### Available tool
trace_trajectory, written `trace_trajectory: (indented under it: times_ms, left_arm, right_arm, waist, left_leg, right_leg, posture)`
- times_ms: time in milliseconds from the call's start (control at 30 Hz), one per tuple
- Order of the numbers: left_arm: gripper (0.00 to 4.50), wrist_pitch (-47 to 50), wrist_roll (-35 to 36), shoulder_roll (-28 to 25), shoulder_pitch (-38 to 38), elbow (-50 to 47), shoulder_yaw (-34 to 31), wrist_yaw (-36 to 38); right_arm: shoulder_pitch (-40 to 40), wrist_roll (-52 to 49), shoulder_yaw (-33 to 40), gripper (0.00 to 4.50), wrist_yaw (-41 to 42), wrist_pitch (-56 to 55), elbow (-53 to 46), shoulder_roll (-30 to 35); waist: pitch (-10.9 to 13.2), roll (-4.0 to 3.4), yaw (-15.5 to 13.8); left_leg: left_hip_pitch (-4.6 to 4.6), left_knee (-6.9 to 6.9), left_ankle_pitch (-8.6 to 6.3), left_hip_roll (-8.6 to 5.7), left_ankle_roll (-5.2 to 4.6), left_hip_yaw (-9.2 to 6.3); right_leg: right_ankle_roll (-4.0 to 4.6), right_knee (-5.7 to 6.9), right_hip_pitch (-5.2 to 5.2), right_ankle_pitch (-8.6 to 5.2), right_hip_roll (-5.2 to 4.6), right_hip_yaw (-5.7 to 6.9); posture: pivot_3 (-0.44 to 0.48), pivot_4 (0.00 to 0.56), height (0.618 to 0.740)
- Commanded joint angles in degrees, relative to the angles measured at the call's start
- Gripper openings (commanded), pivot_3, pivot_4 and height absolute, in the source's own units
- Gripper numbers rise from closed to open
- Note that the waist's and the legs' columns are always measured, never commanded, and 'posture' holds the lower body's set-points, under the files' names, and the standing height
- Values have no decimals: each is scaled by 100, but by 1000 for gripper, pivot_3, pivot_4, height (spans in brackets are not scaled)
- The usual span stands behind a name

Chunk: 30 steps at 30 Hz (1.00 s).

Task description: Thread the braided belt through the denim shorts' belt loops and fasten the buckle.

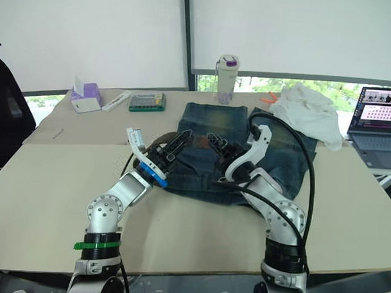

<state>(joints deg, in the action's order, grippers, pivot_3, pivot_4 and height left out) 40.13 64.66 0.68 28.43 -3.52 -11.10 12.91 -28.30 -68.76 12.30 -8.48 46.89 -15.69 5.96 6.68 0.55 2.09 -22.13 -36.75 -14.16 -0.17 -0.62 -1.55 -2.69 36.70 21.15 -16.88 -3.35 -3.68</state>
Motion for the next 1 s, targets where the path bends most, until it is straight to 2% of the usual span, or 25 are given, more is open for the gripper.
trace_trajectory:
  times_ms: [33, 167, 233, 267, 400, 500, 600, 733, 833, 1000]
  left_arm:
    - [32, -12, -76, 20, 99, -101, 33, -45]
    - [32, 67, -114, -23, 106, -64, -12, -163]
    - [0, 83, -213, -78, 105, -25, -27, -240]
    - [0, 94, -254, -103, 103, -12, -38, -281]
    - [0, 154, -330, -182, 51, -14, -76, -424]
    - [0, 199, -381, -232, -55, -70, -65, -446]
    - [0, 266, -474, -306, -178, -124, 1, -412]
    - [0, 307, -566, -348, -240, -154, 81, -346]
    - [0, 334, -680, -394, -253, -127, 156, -269]
    - [0, 380, -964, -466, -314, -35, 312, -165]
  right_arm:
    - [28, 19, -53, 0, 103, 6, -243, 120]
    - [99, 143, -94, 0, 253, 2, -288, 316]
    - [186, 326, -110, 845, 564, 48, -369, 690]
    - [271, 529, -146, 1063, 756, 49, -440, 977]
    - [880, 1449, -195, 2444, 1776, -141, -702, 2366]
    - [1442, 1882, 38, 3480, 2572, -265, -846, 3330]
    - [2061, 2337, 324, 3530, 3251, -376, -938, 4247]
    - [2680, 2641, 657, 3530, 3732, -299, -1116, 4859]
    - [3039, 2804, 769, 3530, 3710, -142, -1314, 4956]
    - [3108, 2990, 543, 3530, 3535, 3, -1463, 4725]
  waist:
    - [0, 0, 0]
    - [0, 0, -14]
    - [0, 1, -26]
    - [1, 2, -36]
    - [2, 1, -147]
    - [4, 3, -161]
    - [6, 7, -170]
    - [9, 12, -160]
    - [13, 19, -156]
    - [16, 24, -171]
  left_leg:
    - [0, 0, 0, 0, 0, 0]
    - [-2, 0, 0, -1, 0, 0]
    - [-2, 0, 0, -1, 0, 0]
    - [-3, 0, 0, -2, 0, 0]
    - [-6, -1, 0, -6, 0, 4]
    - [-9, -1, 0, -8, -1, 6]
    - [-9, -1, -1, -8, -2, 7]
    - [-4, -1, -1, -4, -3, 9]
    - [-2, -1, -2, -3, -2, 8]
    - [0, -1, -1, -3, -2, 8]
  right_leg:
    - [0, 0, 0, 0, 0, 0]
    - [0, -3, 0, 0, 0, 0]
    - [0, -4, 0, 0, 0, -1]
    - [-1, -4, 0, 0, 0, -1]
    - [-1, -43, -4, -1, -1, -3]
    - [-2, -73, -12, -1, -1, -7]
    - [-2, -78, -16, -1, -2, -10]
    - [-2, -77, -19, -1, 3, -15]
    - [-2, -77, -24, -1, 4, -16]
    - [-3, -76, -26, -1, 3, -17]
  posture:
    - [0, 150, 740]
    - [0, 150, 740]
    - [0, 150, 740]
    - [0, 150, 740]
    - [0, 150, 740]
    - [0, 150, 740]
    - [0, 150, 740]
    - [0, 150, 740]
    - [0, 150, 740]
    - [0, 150, 740]
